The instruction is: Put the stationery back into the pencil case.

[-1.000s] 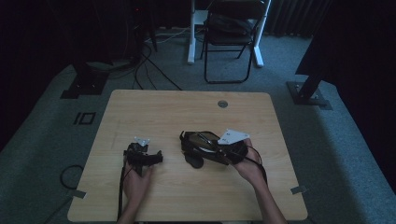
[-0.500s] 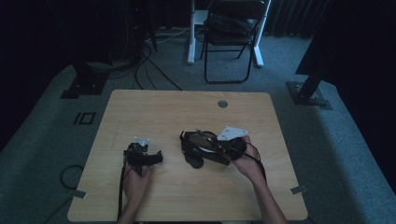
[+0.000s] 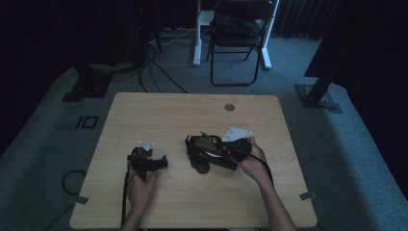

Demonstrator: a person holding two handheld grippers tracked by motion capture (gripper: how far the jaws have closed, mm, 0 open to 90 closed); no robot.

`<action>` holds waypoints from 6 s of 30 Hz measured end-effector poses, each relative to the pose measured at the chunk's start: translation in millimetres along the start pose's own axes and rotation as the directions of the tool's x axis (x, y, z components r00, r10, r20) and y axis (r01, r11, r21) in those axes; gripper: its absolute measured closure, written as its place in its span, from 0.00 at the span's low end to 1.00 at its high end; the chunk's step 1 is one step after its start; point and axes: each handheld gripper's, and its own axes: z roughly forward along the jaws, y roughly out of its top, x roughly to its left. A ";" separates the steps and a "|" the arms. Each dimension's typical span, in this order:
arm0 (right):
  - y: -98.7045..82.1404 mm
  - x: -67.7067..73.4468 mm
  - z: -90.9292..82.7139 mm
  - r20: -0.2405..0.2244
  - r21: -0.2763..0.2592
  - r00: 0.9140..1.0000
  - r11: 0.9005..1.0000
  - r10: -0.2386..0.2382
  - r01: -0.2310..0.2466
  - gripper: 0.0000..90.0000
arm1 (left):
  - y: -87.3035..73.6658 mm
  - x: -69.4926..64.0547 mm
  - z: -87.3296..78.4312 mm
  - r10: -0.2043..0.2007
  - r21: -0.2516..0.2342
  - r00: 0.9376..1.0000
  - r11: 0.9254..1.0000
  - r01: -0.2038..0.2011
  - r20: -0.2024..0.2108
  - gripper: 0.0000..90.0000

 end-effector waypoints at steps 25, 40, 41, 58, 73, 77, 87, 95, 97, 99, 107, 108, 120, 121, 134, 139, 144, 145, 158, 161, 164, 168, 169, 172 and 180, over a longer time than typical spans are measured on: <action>-2.8 -5.1 25.7 0.002 0.067 0.999 0.996 -0.053 0.053 0.88 | 0.1 0.0 0.1 -0.001 -0.001 1.000 1.000 0.001 0.000 0.02; -9.7 -6.9 36.1 -0.007 0.113 0.998 0.992 -0.058 0.059 0.88 | -0.1 -0.3 0.3 -0.005 -0.005 1.000 1.000 0.005 -0.001 0.02; -10.0 -7.0 36.0 -0.007 0.113 0.998 0.992 -0.058 0.058 0.88 | -0.1 -0.4 0.3 -0.005 -0.005 1.000 1.000 0.005 -0.001 0.02; -5.2 1.8 19.5 0.008 0.043 0.999 0.999 -0.034 0.033 0.80 | 0.0 0.0 0.1 0.000 -0.001 1.000 1.000 0.000 -0.001 0.02; -7.7 40.7 5.3 -0.033 -0.040 0.999 0.999 -0.028 0.027 0.69 | 0.0 -0.1 0.0 0.000 0.000 1.000 1.000 0.000 -0.001 0.02; -11.1 51.7 6.1 -0.048 -0.033 0.998 0.999 -0.042 0.041 0.67 | 0.0 -0.1 0.0 0.000 0.000 1.000 1.000 0.000 -0.001 0.02; -24.0 67.0 20.7 -0.069 0.020 0.996 0.998 -0.051 0.053 0.63 | 0.0 0.0 0.1 0.000 0.000 1.000 1.000 0.000 -0.001 0.02; -32.6 70.2 30.2 -0.057 0.056 0.998 0.998 -0.034 0.037 0.60 | 0.0 0.0 0.1 0.000 -0.001 1.000 1.000 0.000 -0.001 0.02; -33.4 70.4 31.2 -0.056 0.060 0.998 0.998 -0.034 0.037 0.60 | 0.0 -0.1 0.1 0.000 -0.001 1.000 1.000 0.000 -0.001 0.02; -35.9 72.2 35.0 -0.039 0.077 0.998 0.996 -0.040 0.043 0.58 | 0.0 -0.1 0.1 0.000 -0.001 1.000 1.000 0.000 -0.001 0.02; -39.4 73.9 43.1 -0.015 0.112 0.999 0.993 -0.046 0.047 0.56 | 0.0 -0.1 0.1 0.000 -0.001 1.000 1.000 0.000 -0.001 0.02; -39.8 73.1 45.1 -0.004 0.126 0.999 0.991 -0.045 0.045 0.56 | 0.0 0.0 0.1 0.000 -0.001 1.000 1.000 0.000 -0.001 0.02; -41.1 72.1 58.4 -0.007 0.156 1.000 0.988 -0.018 0.019 0.45 | 0.0 -0.1 0.1 0.000 -0.001 1.000 1.000 0.000 -0.001 0.02; -40.9 71.9 59.6 -0.004 0.155 1.000 0.988 -0.014 0.014 0.45 | 0.0 0.0 0.1 0.000 -0.001 1.000 1.000 0.000 -0.001 0.02; -39.1 66.2 74.6 -0.024 0.166 0.999 0.986 0.028 -0.024 0.44 | 0.0 -0.1 0.1 0.000 -0.001 1.000 1.000 0.000 -0.001 0.02; -36.8 67.9 81.5 -0.041 0.179 0.999 0.984 0.025 -0.017 0.45 | 0.0 0.0 0.1 0.000 -0.001 1.000 1.000 0.000 -0.001 0.02; -31.6 68.5 86.5 -0.054 0.182 0.998 0.983 0.018 -0.008 0.43 | 0.0 0.0 0.1 0.000 -0.001 1.000 1.000 0.000 -0.001 0.02; -31.1 68.4 87.5 -0.058 0.182 0.998 0.983 0.016 -0.005 0.42 | 0.0 0.0 0.1 0.000 -0.001 1.000 1.000 0.000 -0.001 0.02; -29.5 69.7 92.0 -0.137 0.188 0.989 0.982 0.063 -0.037 0.46 | -0.1 0.0 0.1 0.000 -0.001 1.000 1.000 0.000 -0.001 0.02; -30.1 70.0 91.4 -0.141 0.190 0.987 0.981 0.072 -0.044 0.46 | -0.1 0.0 0.1 0.000 -0.001 1.000 1.000 0.000 0.000 0.02; -30.7 69.2 91.5 -0.147 0.190 0.986 0.980 0.080 -0.052 0.46 | 0.0 0.0 0.1 0.000 -0.001 1.000 1.000 0.000 -0.001 0.02; -30.5 70.2 91.0 -0.141 0.192 0.986 0.980 0.086 -0.058 0.46 | 0.0 -0.1 0.1 0.000 -0.001 1.000 1.000 0.000 -0.001 0.02; -30.5 70.2 91.0 -0.141 0.193 0.986 0.979 0.086 -0.058 0.46 | 0.0 0.0 0.1 0.000 -0.001 1.000 1.000 0.000 -0.001 0.02; -30.3 70.5 90.5 -0.140 0.196 0.987 0.979 0.083 -0.055 0.46 | 0.0 0.0 0.1 0.000 -0.001 1.000 1.000 0.000 0.000 0.02; -29.5 73.4 88.6 -0.133 0.191 0.989 0.981 0.070 -0.043 0.46 | 0.0 -0.1 0.1 0.000 -0.001 1.000 1.000 0.000 -0.001 0.02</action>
